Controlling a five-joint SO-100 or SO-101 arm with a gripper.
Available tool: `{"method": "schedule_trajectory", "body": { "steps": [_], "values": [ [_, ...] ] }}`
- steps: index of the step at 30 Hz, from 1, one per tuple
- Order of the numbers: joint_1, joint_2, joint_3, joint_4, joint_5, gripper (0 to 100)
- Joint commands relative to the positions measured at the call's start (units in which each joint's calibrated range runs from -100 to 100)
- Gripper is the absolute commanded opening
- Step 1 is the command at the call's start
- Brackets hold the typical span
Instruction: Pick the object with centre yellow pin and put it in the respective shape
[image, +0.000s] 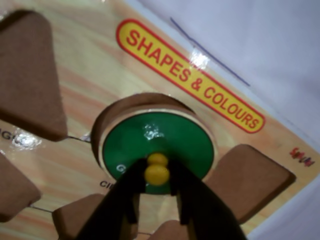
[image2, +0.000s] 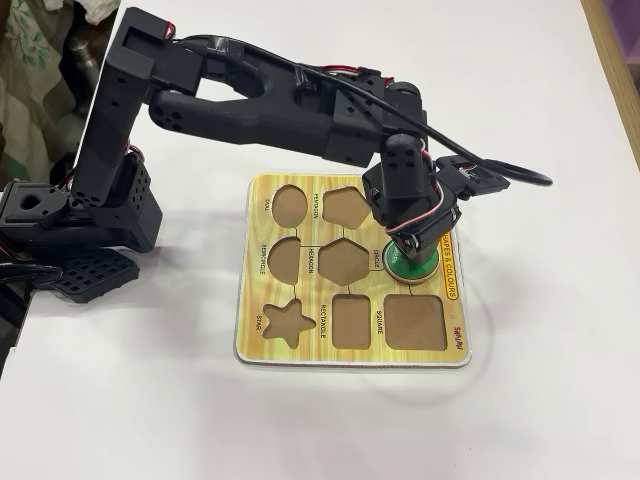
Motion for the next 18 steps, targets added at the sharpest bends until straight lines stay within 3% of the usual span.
{"method": "schedule_trajectory", "body": {
  "steps": [1,18],
  "values": [
    [0.5,-1.2,-2.3,-0.6,-0.2,4],
    [-0.8,-0.8,-2.3,-0.6,-0.2,4]
  ]
}}
